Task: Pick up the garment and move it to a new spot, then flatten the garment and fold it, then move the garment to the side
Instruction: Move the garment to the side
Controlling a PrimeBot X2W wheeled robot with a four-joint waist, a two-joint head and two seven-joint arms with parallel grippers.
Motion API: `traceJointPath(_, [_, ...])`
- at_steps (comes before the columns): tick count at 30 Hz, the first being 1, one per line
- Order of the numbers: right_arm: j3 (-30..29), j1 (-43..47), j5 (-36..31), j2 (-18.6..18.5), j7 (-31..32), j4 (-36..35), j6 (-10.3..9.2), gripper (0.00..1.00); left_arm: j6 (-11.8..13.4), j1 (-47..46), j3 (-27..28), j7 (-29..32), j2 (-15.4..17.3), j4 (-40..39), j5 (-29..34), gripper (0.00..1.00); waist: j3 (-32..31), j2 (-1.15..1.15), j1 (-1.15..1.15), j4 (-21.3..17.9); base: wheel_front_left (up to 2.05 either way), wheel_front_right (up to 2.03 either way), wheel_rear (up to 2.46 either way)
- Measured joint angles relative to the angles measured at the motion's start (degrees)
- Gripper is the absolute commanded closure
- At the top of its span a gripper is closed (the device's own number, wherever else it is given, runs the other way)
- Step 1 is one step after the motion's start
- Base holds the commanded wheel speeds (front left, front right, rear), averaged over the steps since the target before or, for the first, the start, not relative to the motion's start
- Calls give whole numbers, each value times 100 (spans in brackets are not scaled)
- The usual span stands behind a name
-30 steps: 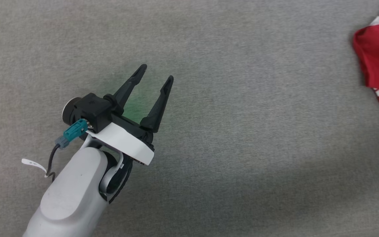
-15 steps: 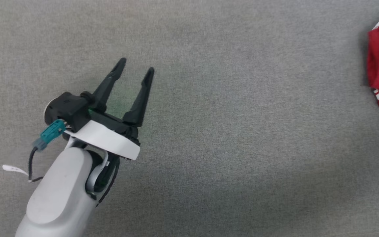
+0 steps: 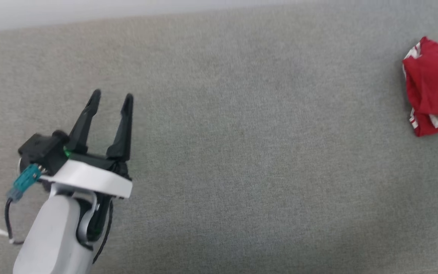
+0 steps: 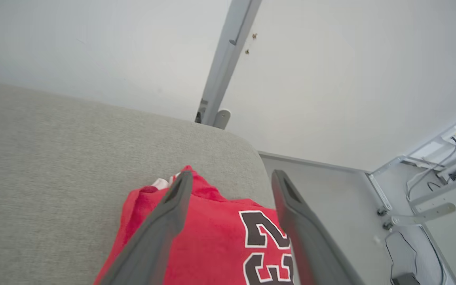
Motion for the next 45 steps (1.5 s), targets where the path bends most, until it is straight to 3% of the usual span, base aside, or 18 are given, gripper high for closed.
traceJointPath(8, [66,681,242,269,-627,-352,0,0,0,626,635,0,-131,-238,435,0,-551,0,0,79,0,0,0])
traceJointPath(14, [-107,1304,226,394,-758,-831,0,0,0,1215,1135,-1,-230,-428,695,0,-970,0,0,166,0,0,0])
traceJointPath(20, [-826,2237,-241,489,-776,-1764,0,0,0,1845,1562,0,-300,-600,1003,0,-1376,0,0,271,0,0,0])
traceJointPath(28, [-1874,3700,-933,894,-776,-2916,-7,0,0,2456,2004,0,-444,-840,1176,0,-1698,0,0,456,0,0,0])
traceJointPath(36, [-2622,4808,-1374,1388,-776,-3849,-14,0,0,2879,1870,0,-441,-901,1149,0,-1870,0,0,581,0,0,0])
traceJointPath(45, [-3304,5837,-1648,1835,-776,-4678,-14,0,0,3190,1512,0,-188,-615,730,0,-2038,0,0,697,0,0,0])
